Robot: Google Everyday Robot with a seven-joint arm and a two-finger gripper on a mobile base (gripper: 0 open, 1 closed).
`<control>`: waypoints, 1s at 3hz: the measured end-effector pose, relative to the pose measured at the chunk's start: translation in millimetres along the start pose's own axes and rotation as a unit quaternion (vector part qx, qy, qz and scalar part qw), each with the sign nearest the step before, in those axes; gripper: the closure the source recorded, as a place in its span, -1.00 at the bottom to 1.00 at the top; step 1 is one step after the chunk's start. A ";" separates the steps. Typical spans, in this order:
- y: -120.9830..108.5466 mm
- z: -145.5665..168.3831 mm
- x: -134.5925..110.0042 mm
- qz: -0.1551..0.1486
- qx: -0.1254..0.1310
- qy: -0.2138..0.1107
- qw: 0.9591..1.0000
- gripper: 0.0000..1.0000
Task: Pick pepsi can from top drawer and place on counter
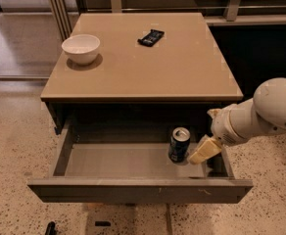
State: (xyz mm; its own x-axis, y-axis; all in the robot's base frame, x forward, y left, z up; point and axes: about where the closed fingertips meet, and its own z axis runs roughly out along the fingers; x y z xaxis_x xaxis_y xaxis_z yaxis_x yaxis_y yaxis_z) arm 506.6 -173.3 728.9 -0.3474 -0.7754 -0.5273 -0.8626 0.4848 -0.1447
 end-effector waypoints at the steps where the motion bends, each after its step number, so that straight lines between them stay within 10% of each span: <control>1: 4.1 16.5 -3.2 0.004 -0.007 -0.012 1.000 -0.62; 3: 9.1 51.5 -10.4 0.005 -0.015 -0.035 0.999 -0.58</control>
Offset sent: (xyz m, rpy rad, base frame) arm 0.0148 0.0337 -0.0416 0.0873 0.0009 0.0083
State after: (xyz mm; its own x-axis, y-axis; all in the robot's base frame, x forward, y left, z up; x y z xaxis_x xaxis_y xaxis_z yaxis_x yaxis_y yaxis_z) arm 521.3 -140.1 689.9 -0.3308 -0.7394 -0.5864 -0.8700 0.4796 -0.1140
